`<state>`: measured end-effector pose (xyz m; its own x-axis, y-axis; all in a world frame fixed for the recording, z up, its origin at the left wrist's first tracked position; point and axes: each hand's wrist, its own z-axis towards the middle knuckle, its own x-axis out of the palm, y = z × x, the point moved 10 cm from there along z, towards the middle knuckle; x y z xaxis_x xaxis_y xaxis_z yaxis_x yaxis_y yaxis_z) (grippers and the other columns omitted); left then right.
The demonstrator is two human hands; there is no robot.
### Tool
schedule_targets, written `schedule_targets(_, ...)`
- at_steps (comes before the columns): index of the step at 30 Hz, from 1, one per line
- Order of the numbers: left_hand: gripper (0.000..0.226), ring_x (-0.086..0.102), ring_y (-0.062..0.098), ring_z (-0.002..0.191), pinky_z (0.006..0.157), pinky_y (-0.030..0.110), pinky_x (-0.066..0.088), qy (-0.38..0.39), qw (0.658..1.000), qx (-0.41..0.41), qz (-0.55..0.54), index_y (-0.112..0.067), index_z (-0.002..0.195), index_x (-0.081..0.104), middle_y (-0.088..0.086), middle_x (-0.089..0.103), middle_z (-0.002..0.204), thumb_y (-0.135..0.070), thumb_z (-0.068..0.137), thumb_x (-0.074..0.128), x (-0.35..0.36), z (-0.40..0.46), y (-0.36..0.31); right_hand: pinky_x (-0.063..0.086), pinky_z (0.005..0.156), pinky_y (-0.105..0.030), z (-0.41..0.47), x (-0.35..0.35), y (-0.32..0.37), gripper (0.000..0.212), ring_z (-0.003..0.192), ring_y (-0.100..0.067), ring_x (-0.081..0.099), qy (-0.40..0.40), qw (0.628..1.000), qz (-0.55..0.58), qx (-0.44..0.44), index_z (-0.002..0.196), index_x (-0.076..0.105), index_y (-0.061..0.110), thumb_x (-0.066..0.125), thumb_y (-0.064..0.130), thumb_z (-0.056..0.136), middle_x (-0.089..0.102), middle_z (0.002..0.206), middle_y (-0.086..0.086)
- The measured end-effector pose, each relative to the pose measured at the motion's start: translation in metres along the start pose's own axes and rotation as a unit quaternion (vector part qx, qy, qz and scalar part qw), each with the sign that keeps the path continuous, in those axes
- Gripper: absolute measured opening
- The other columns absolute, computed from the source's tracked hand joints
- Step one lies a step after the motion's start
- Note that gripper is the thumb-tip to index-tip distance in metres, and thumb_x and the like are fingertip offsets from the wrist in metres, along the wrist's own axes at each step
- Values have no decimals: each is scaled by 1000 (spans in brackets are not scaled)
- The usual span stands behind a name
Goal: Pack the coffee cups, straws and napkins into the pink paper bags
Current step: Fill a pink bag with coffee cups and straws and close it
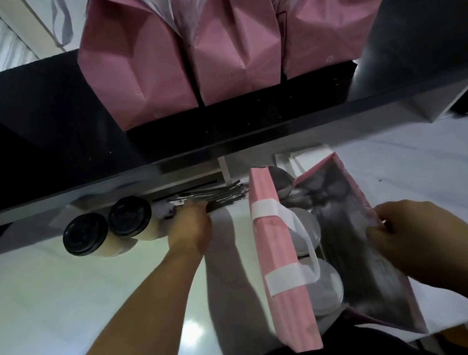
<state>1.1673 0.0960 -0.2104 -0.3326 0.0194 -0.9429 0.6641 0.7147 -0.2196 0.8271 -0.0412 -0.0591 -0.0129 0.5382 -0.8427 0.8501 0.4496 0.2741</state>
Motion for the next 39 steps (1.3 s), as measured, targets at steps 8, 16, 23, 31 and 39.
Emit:
schedule_targets(8,38,61,35,111,84,43,55,-28,999,37,19,-13,115,71,10,62,119,6,86,53,17,16,-4,53,56,-31,0,-4,-4,25,61,-9,64,5,999,-7,35,77,65,28,52,36,98,68,66,6)
schedule_targets(16,23,61,31,106,72,32,43,-15,998,47,44,-16,96,72,7,65,106,0,84,60,25,16,5,43,51,-21,2,-3,-2,24,62,-7,64,11,999,-2,33,78,61,33,53,34,100,68,68,11)
schedule_targets(23,17,64,32,100,67,33,40,-9,995,74,68,-16,95,67,7,69,106,-6,84,59,23,8,0,48,52,-31,1,-8,-3,27,60,-13,63,-12,999,-12,39,74,65,22,54,30,97,67,64,2)
schedule_targets(31,29,64,34,107,85,38,55,11,994,84,72,-18,112,72,8,66,113,-8,89,57,28,14,3,56,59,-35,2,-7,-4,25,62,-13,65,0,999,-8,44,80,68,23,53,32,98,69,68,2)
schedule_targets(39,15,66,36,94,66,32,35,20,991,104,82,-14,98,66,11,68,105,-16,94,51,31,12,-3,58,63,-39,3,-7,-5,27,62,-15,65,1,999,-15,44,82,69,20,52,33,99,70,68,0)
